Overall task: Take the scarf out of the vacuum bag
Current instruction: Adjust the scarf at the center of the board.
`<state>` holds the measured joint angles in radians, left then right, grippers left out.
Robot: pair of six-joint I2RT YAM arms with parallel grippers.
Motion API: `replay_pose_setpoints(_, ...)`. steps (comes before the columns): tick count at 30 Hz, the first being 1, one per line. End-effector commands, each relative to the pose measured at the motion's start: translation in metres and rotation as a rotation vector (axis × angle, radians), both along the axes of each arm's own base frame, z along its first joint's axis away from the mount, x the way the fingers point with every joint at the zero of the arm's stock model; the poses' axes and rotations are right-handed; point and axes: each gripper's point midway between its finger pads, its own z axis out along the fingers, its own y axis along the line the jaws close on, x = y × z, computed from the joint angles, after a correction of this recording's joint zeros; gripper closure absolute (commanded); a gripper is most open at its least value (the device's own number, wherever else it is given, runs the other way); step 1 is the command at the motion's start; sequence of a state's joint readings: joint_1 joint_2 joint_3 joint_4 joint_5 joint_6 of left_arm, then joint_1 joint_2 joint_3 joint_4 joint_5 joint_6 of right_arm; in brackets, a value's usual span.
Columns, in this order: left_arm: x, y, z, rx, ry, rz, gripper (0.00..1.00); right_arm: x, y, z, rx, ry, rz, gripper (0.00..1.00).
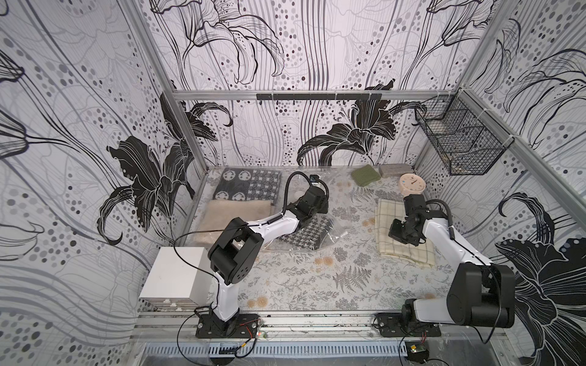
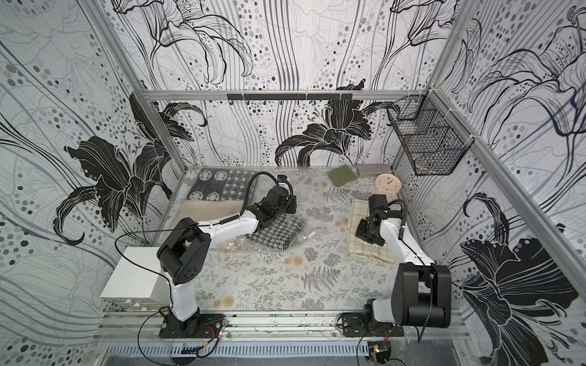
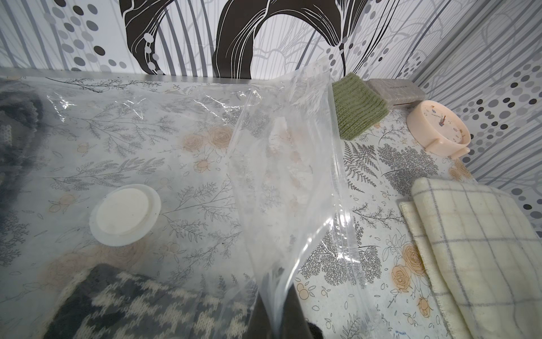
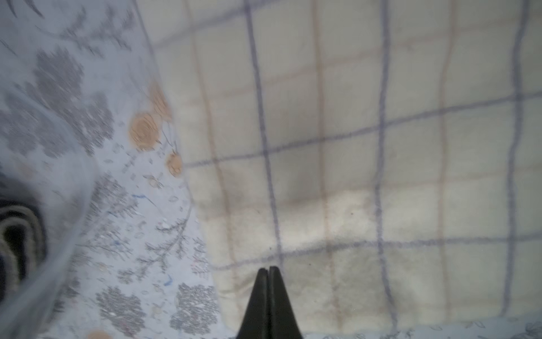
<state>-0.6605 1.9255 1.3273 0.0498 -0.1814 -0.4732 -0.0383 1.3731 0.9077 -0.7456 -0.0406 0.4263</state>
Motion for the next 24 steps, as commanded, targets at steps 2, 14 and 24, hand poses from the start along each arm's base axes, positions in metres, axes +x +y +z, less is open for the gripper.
replay_pose_setpoints(2,0.01,0.001,0.008,-0.018,-0.015,0.018,1.0,-0.033,0.014,-0.015,0.083,0.081,-0.046,1.0)
replay_pose_setpoints(14,0.009,0.006,0.014,-0.003,-0.034,0.026,1.0,-0.024,-0.013,-0.053,0.034,0.155,-0.153,1.0)
replay_pose_setpoints(24,0.009,0.009,0.014,-0.01,-0.038,0.032,1.0,-0.016,-0.032,-0.046,-0.021,0.135,-0.17,1.0)
